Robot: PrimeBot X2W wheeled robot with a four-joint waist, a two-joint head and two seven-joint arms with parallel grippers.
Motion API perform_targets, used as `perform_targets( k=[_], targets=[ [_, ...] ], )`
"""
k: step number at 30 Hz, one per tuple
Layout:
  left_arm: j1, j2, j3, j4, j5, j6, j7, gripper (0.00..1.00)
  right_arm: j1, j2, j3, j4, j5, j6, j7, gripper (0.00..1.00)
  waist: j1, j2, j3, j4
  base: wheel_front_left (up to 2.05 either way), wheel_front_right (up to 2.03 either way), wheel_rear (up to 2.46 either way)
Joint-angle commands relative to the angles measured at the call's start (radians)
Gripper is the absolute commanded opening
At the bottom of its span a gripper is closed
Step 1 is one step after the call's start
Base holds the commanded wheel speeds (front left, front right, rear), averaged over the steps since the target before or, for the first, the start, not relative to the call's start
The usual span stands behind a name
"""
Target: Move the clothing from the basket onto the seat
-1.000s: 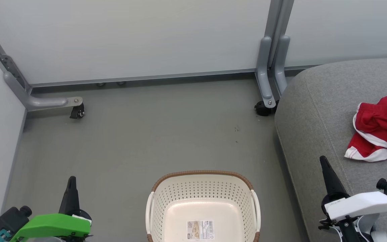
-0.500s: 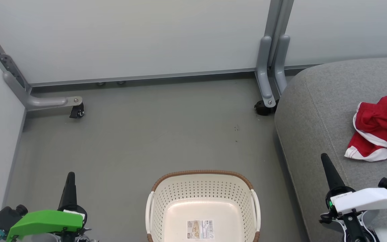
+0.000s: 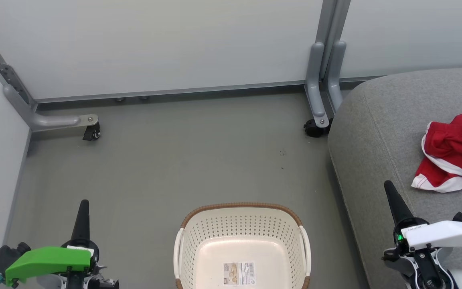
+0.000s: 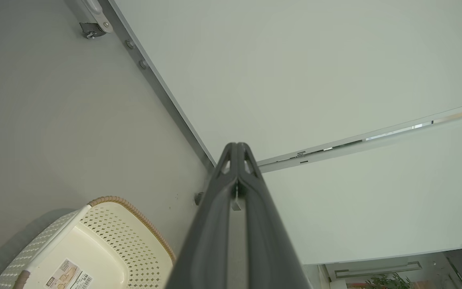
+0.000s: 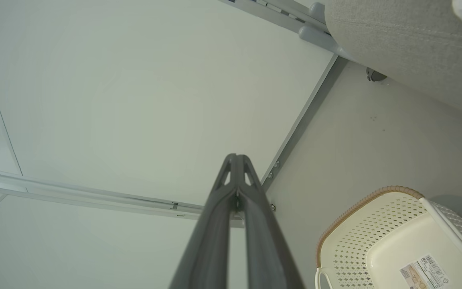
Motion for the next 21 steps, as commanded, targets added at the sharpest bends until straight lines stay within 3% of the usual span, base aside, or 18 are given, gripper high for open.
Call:
perform_targets(
  k=[1,21],
  targets=[
    [-0.023,-0.002,0.008,-0.004,-0.027,-0.006,0.006,0.0,-0.023,-0.003,-0.005,0.001,0.026,0.0,0.006,0.0,0.0,0.0,0.0,0.0,0.0,0.0,0.0],
    [-0.045,-0.01,0.03,0.0,-0.198,-0.02,0.051,0.0,-0.055,0.003,-0.027,0.047,0.192,0.0,0.034,0.0,0.0,0.0,0.004,-0.001,0.0,0.0,0.0]
  ],
)
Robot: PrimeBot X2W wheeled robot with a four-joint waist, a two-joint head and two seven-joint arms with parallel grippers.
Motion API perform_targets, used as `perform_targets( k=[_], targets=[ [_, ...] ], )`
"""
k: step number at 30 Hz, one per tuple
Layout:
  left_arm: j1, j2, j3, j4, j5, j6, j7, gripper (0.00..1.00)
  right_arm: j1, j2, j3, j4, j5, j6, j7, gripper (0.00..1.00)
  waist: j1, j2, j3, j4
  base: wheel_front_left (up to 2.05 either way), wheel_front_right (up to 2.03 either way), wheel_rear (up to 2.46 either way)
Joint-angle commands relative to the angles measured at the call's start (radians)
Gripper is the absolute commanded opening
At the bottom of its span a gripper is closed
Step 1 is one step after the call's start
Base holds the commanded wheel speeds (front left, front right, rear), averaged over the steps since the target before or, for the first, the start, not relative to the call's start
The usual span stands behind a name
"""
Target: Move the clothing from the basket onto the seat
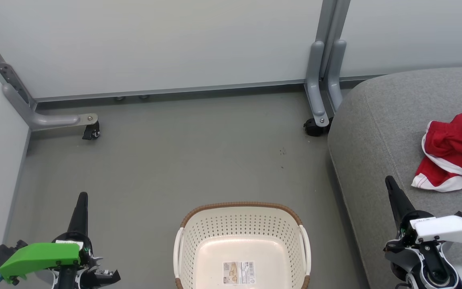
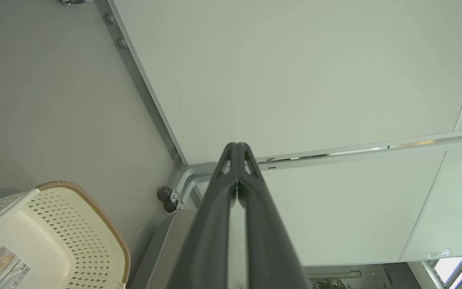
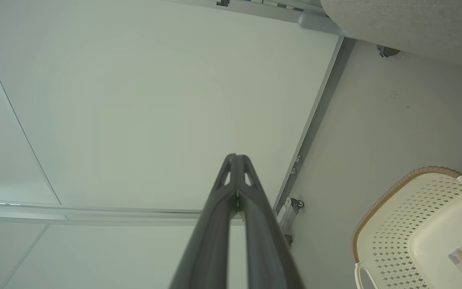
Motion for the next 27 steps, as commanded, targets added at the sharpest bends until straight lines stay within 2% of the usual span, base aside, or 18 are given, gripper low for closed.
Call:
perform_targets(
  k=[1,20,27],
  targets=[
    [-0.02,0.001,0.006,-0.001,-0.024,-0.008,0.006,0.0,-0.017,-0.001,-0.005,0.005,0.023,0.0,0.005,0.0,0.0,0.0,0.0,0.0,0.0,0.0,0.0],
    [-0.036,-0.007,0.024,0.002,-0.163,-0.018,0.041,0.0,-0.043,0.005,-0.024,0.042,0.155,0.0,0.029,0.0,0.0,0.0,0.003,0.0,0.0,0.0,0.0],
    [-0.035,-0.007,0.024,0.002,-0.163,-0.018,0.043,0.0,-0.043,0.007,-0.027,0.042,0.154,0.0,0.031,0.0,0.0,0.0,0.004,0.0,0.0,0.0,0.0]
  ],
)
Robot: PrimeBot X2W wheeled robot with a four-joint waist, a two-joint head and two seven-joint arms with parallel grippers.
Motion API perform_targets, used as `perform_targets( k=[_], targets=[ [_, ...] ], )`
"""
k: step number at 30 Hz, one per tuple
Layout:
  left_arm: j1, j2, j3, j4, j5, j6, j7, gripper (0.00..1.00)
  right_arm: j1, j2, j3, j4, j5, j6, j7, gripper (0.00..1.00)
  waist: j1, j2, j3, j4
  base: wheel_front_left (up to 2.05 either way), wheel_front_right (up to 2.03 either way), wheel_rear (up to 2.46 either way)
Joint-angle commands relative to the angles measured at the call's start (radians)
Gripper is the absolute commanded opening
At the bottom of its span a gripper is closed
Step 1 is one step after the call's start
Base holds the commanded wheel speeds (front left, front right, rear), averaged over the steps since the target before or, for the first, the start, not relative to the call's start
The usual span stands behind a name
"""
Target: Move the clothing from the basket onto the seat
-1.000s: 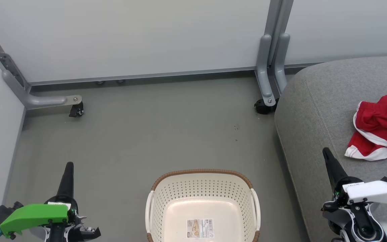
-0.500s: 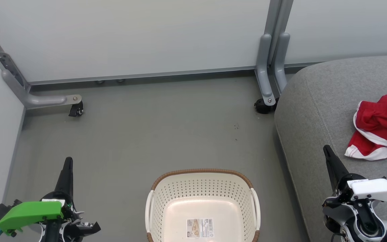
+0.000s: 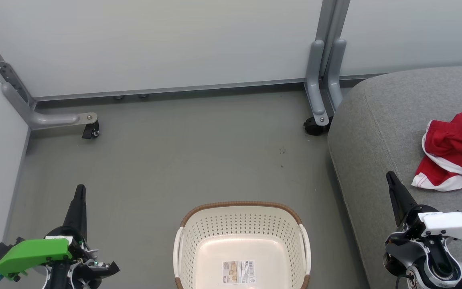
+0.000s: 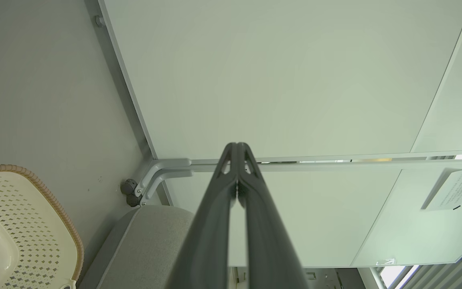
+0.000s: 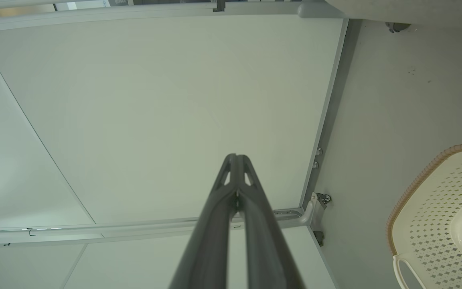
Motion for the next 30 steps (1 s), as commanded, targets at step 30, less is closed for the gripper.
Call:
perform_targets(
  k=[30],
  targets=[
    [-0.011,0.0,0.002,0.001,-0.003,-0.005,0.004,0.0,-0.009,0.008,-0.013,0.003,-0.01,0.0,0.01,0.0,0.0,-0.0001,0.0,0.0,0.0,0.0,0.0]
  ],
)
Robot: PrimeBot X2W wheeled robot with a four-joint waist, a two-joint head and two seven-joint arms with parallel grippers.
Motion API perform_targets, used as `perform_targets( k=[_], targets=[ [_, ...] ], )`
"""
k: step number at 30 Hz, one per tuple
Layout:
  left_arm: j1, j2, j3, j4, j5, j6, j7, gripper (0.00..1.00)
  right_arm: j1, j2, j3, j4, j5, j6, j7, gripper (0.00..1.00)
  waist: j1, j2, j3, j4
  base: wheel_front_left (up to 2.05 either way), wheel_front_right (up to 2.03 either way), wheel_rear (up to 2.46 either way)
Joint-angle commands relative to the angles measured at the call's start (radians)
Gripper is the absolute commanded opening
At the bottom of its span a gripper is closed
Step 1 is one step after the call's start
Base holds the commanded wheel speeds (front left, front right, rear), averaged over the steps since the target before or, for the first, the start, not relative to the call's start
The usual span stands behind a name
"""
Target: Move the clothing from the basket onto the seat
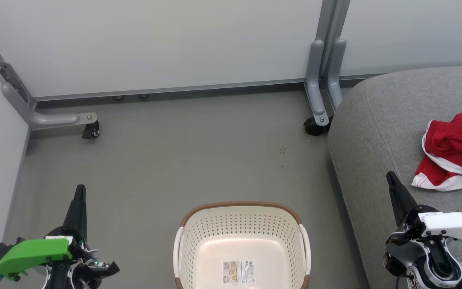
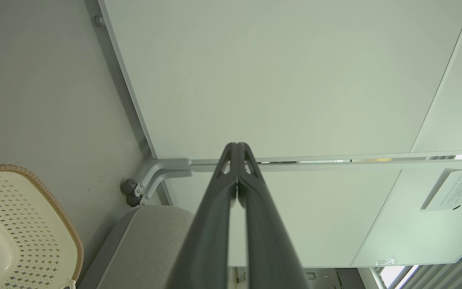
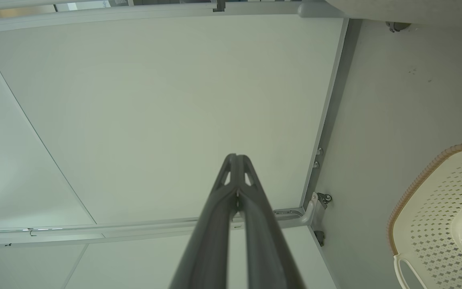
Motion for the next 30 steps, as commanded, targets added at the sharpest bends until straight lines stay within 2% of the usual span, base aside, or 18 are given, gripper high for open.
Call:
perform_targets(
  k=[1,30],
  targets=[
    [-0.011,0.0,0.002,0.001,-0.003,-0.005,0.004,0.0,-0.009,0.002,-0.003,0.003,-0.005,0.0,0.001,0.0,0.0,0.0,0.0,0.0,0.0,0.0,0.0],
    [-0.011,0.0,0.002,0.001,-0.003,-0.005,0.003,0.0,-0.009,0.006,-0.01,0.003,-0.01,0.0,0.008,0.0,0.0,0.0,0.0,0.0,0.0,0.0,0.0]
  ],
)
